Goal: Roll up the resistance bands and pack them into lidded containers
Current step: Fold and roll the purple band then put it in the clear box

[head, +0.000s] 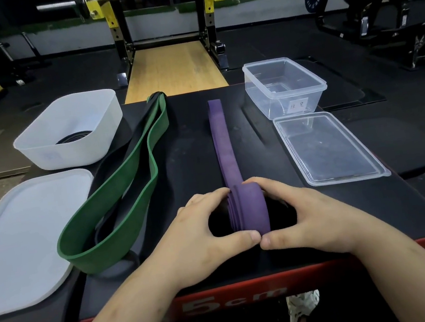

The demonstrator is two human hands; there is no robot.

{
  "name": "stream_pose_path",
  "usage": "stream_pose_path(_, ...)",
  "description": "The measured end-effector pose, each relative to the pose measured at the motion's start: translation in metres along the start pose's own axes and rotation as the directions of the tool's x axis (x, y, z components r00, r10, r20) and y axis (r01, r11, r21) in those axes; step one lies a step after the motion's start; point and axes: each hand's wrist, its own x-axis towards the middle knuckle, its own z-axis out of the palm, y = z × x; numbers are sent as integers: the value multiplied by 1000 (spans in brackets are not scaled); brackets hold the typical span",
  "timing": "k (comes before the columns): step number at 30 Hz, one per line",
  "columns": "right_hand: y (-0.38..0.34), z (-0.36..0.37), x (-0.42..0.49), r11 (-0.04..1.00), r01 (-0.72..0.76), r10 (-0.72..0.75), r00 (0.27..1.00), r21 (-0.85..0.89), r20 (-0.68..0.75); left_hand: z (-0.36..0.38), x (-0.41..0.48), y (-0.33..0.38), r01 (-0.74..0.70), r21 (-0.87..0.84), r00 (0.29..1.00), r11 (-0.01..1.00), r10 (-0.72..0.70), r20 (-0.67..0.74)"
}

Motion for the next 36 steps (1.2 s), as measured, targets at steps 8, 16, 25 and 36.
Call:
stream_pose_path(8,0,3,-7,999,15,-17,996,-29,-87,2,-8,1,-47,-14,998,999,48,46)
stream_pose_path(16,6,4,-2,999,40,-42,994,-20,-103,3,-4,-1,-67,-1,998,998,67,-19)
stream_pose_path(25,3,4,-1,994,59,-45,988,88,-145,-1,-3,2,-100,-34,994,994,98,-44)
stream_pose_path(36,4,5,-2,987,63,-44,991,151,-126,2,-6,0,-94,-43,995,995,95,25)
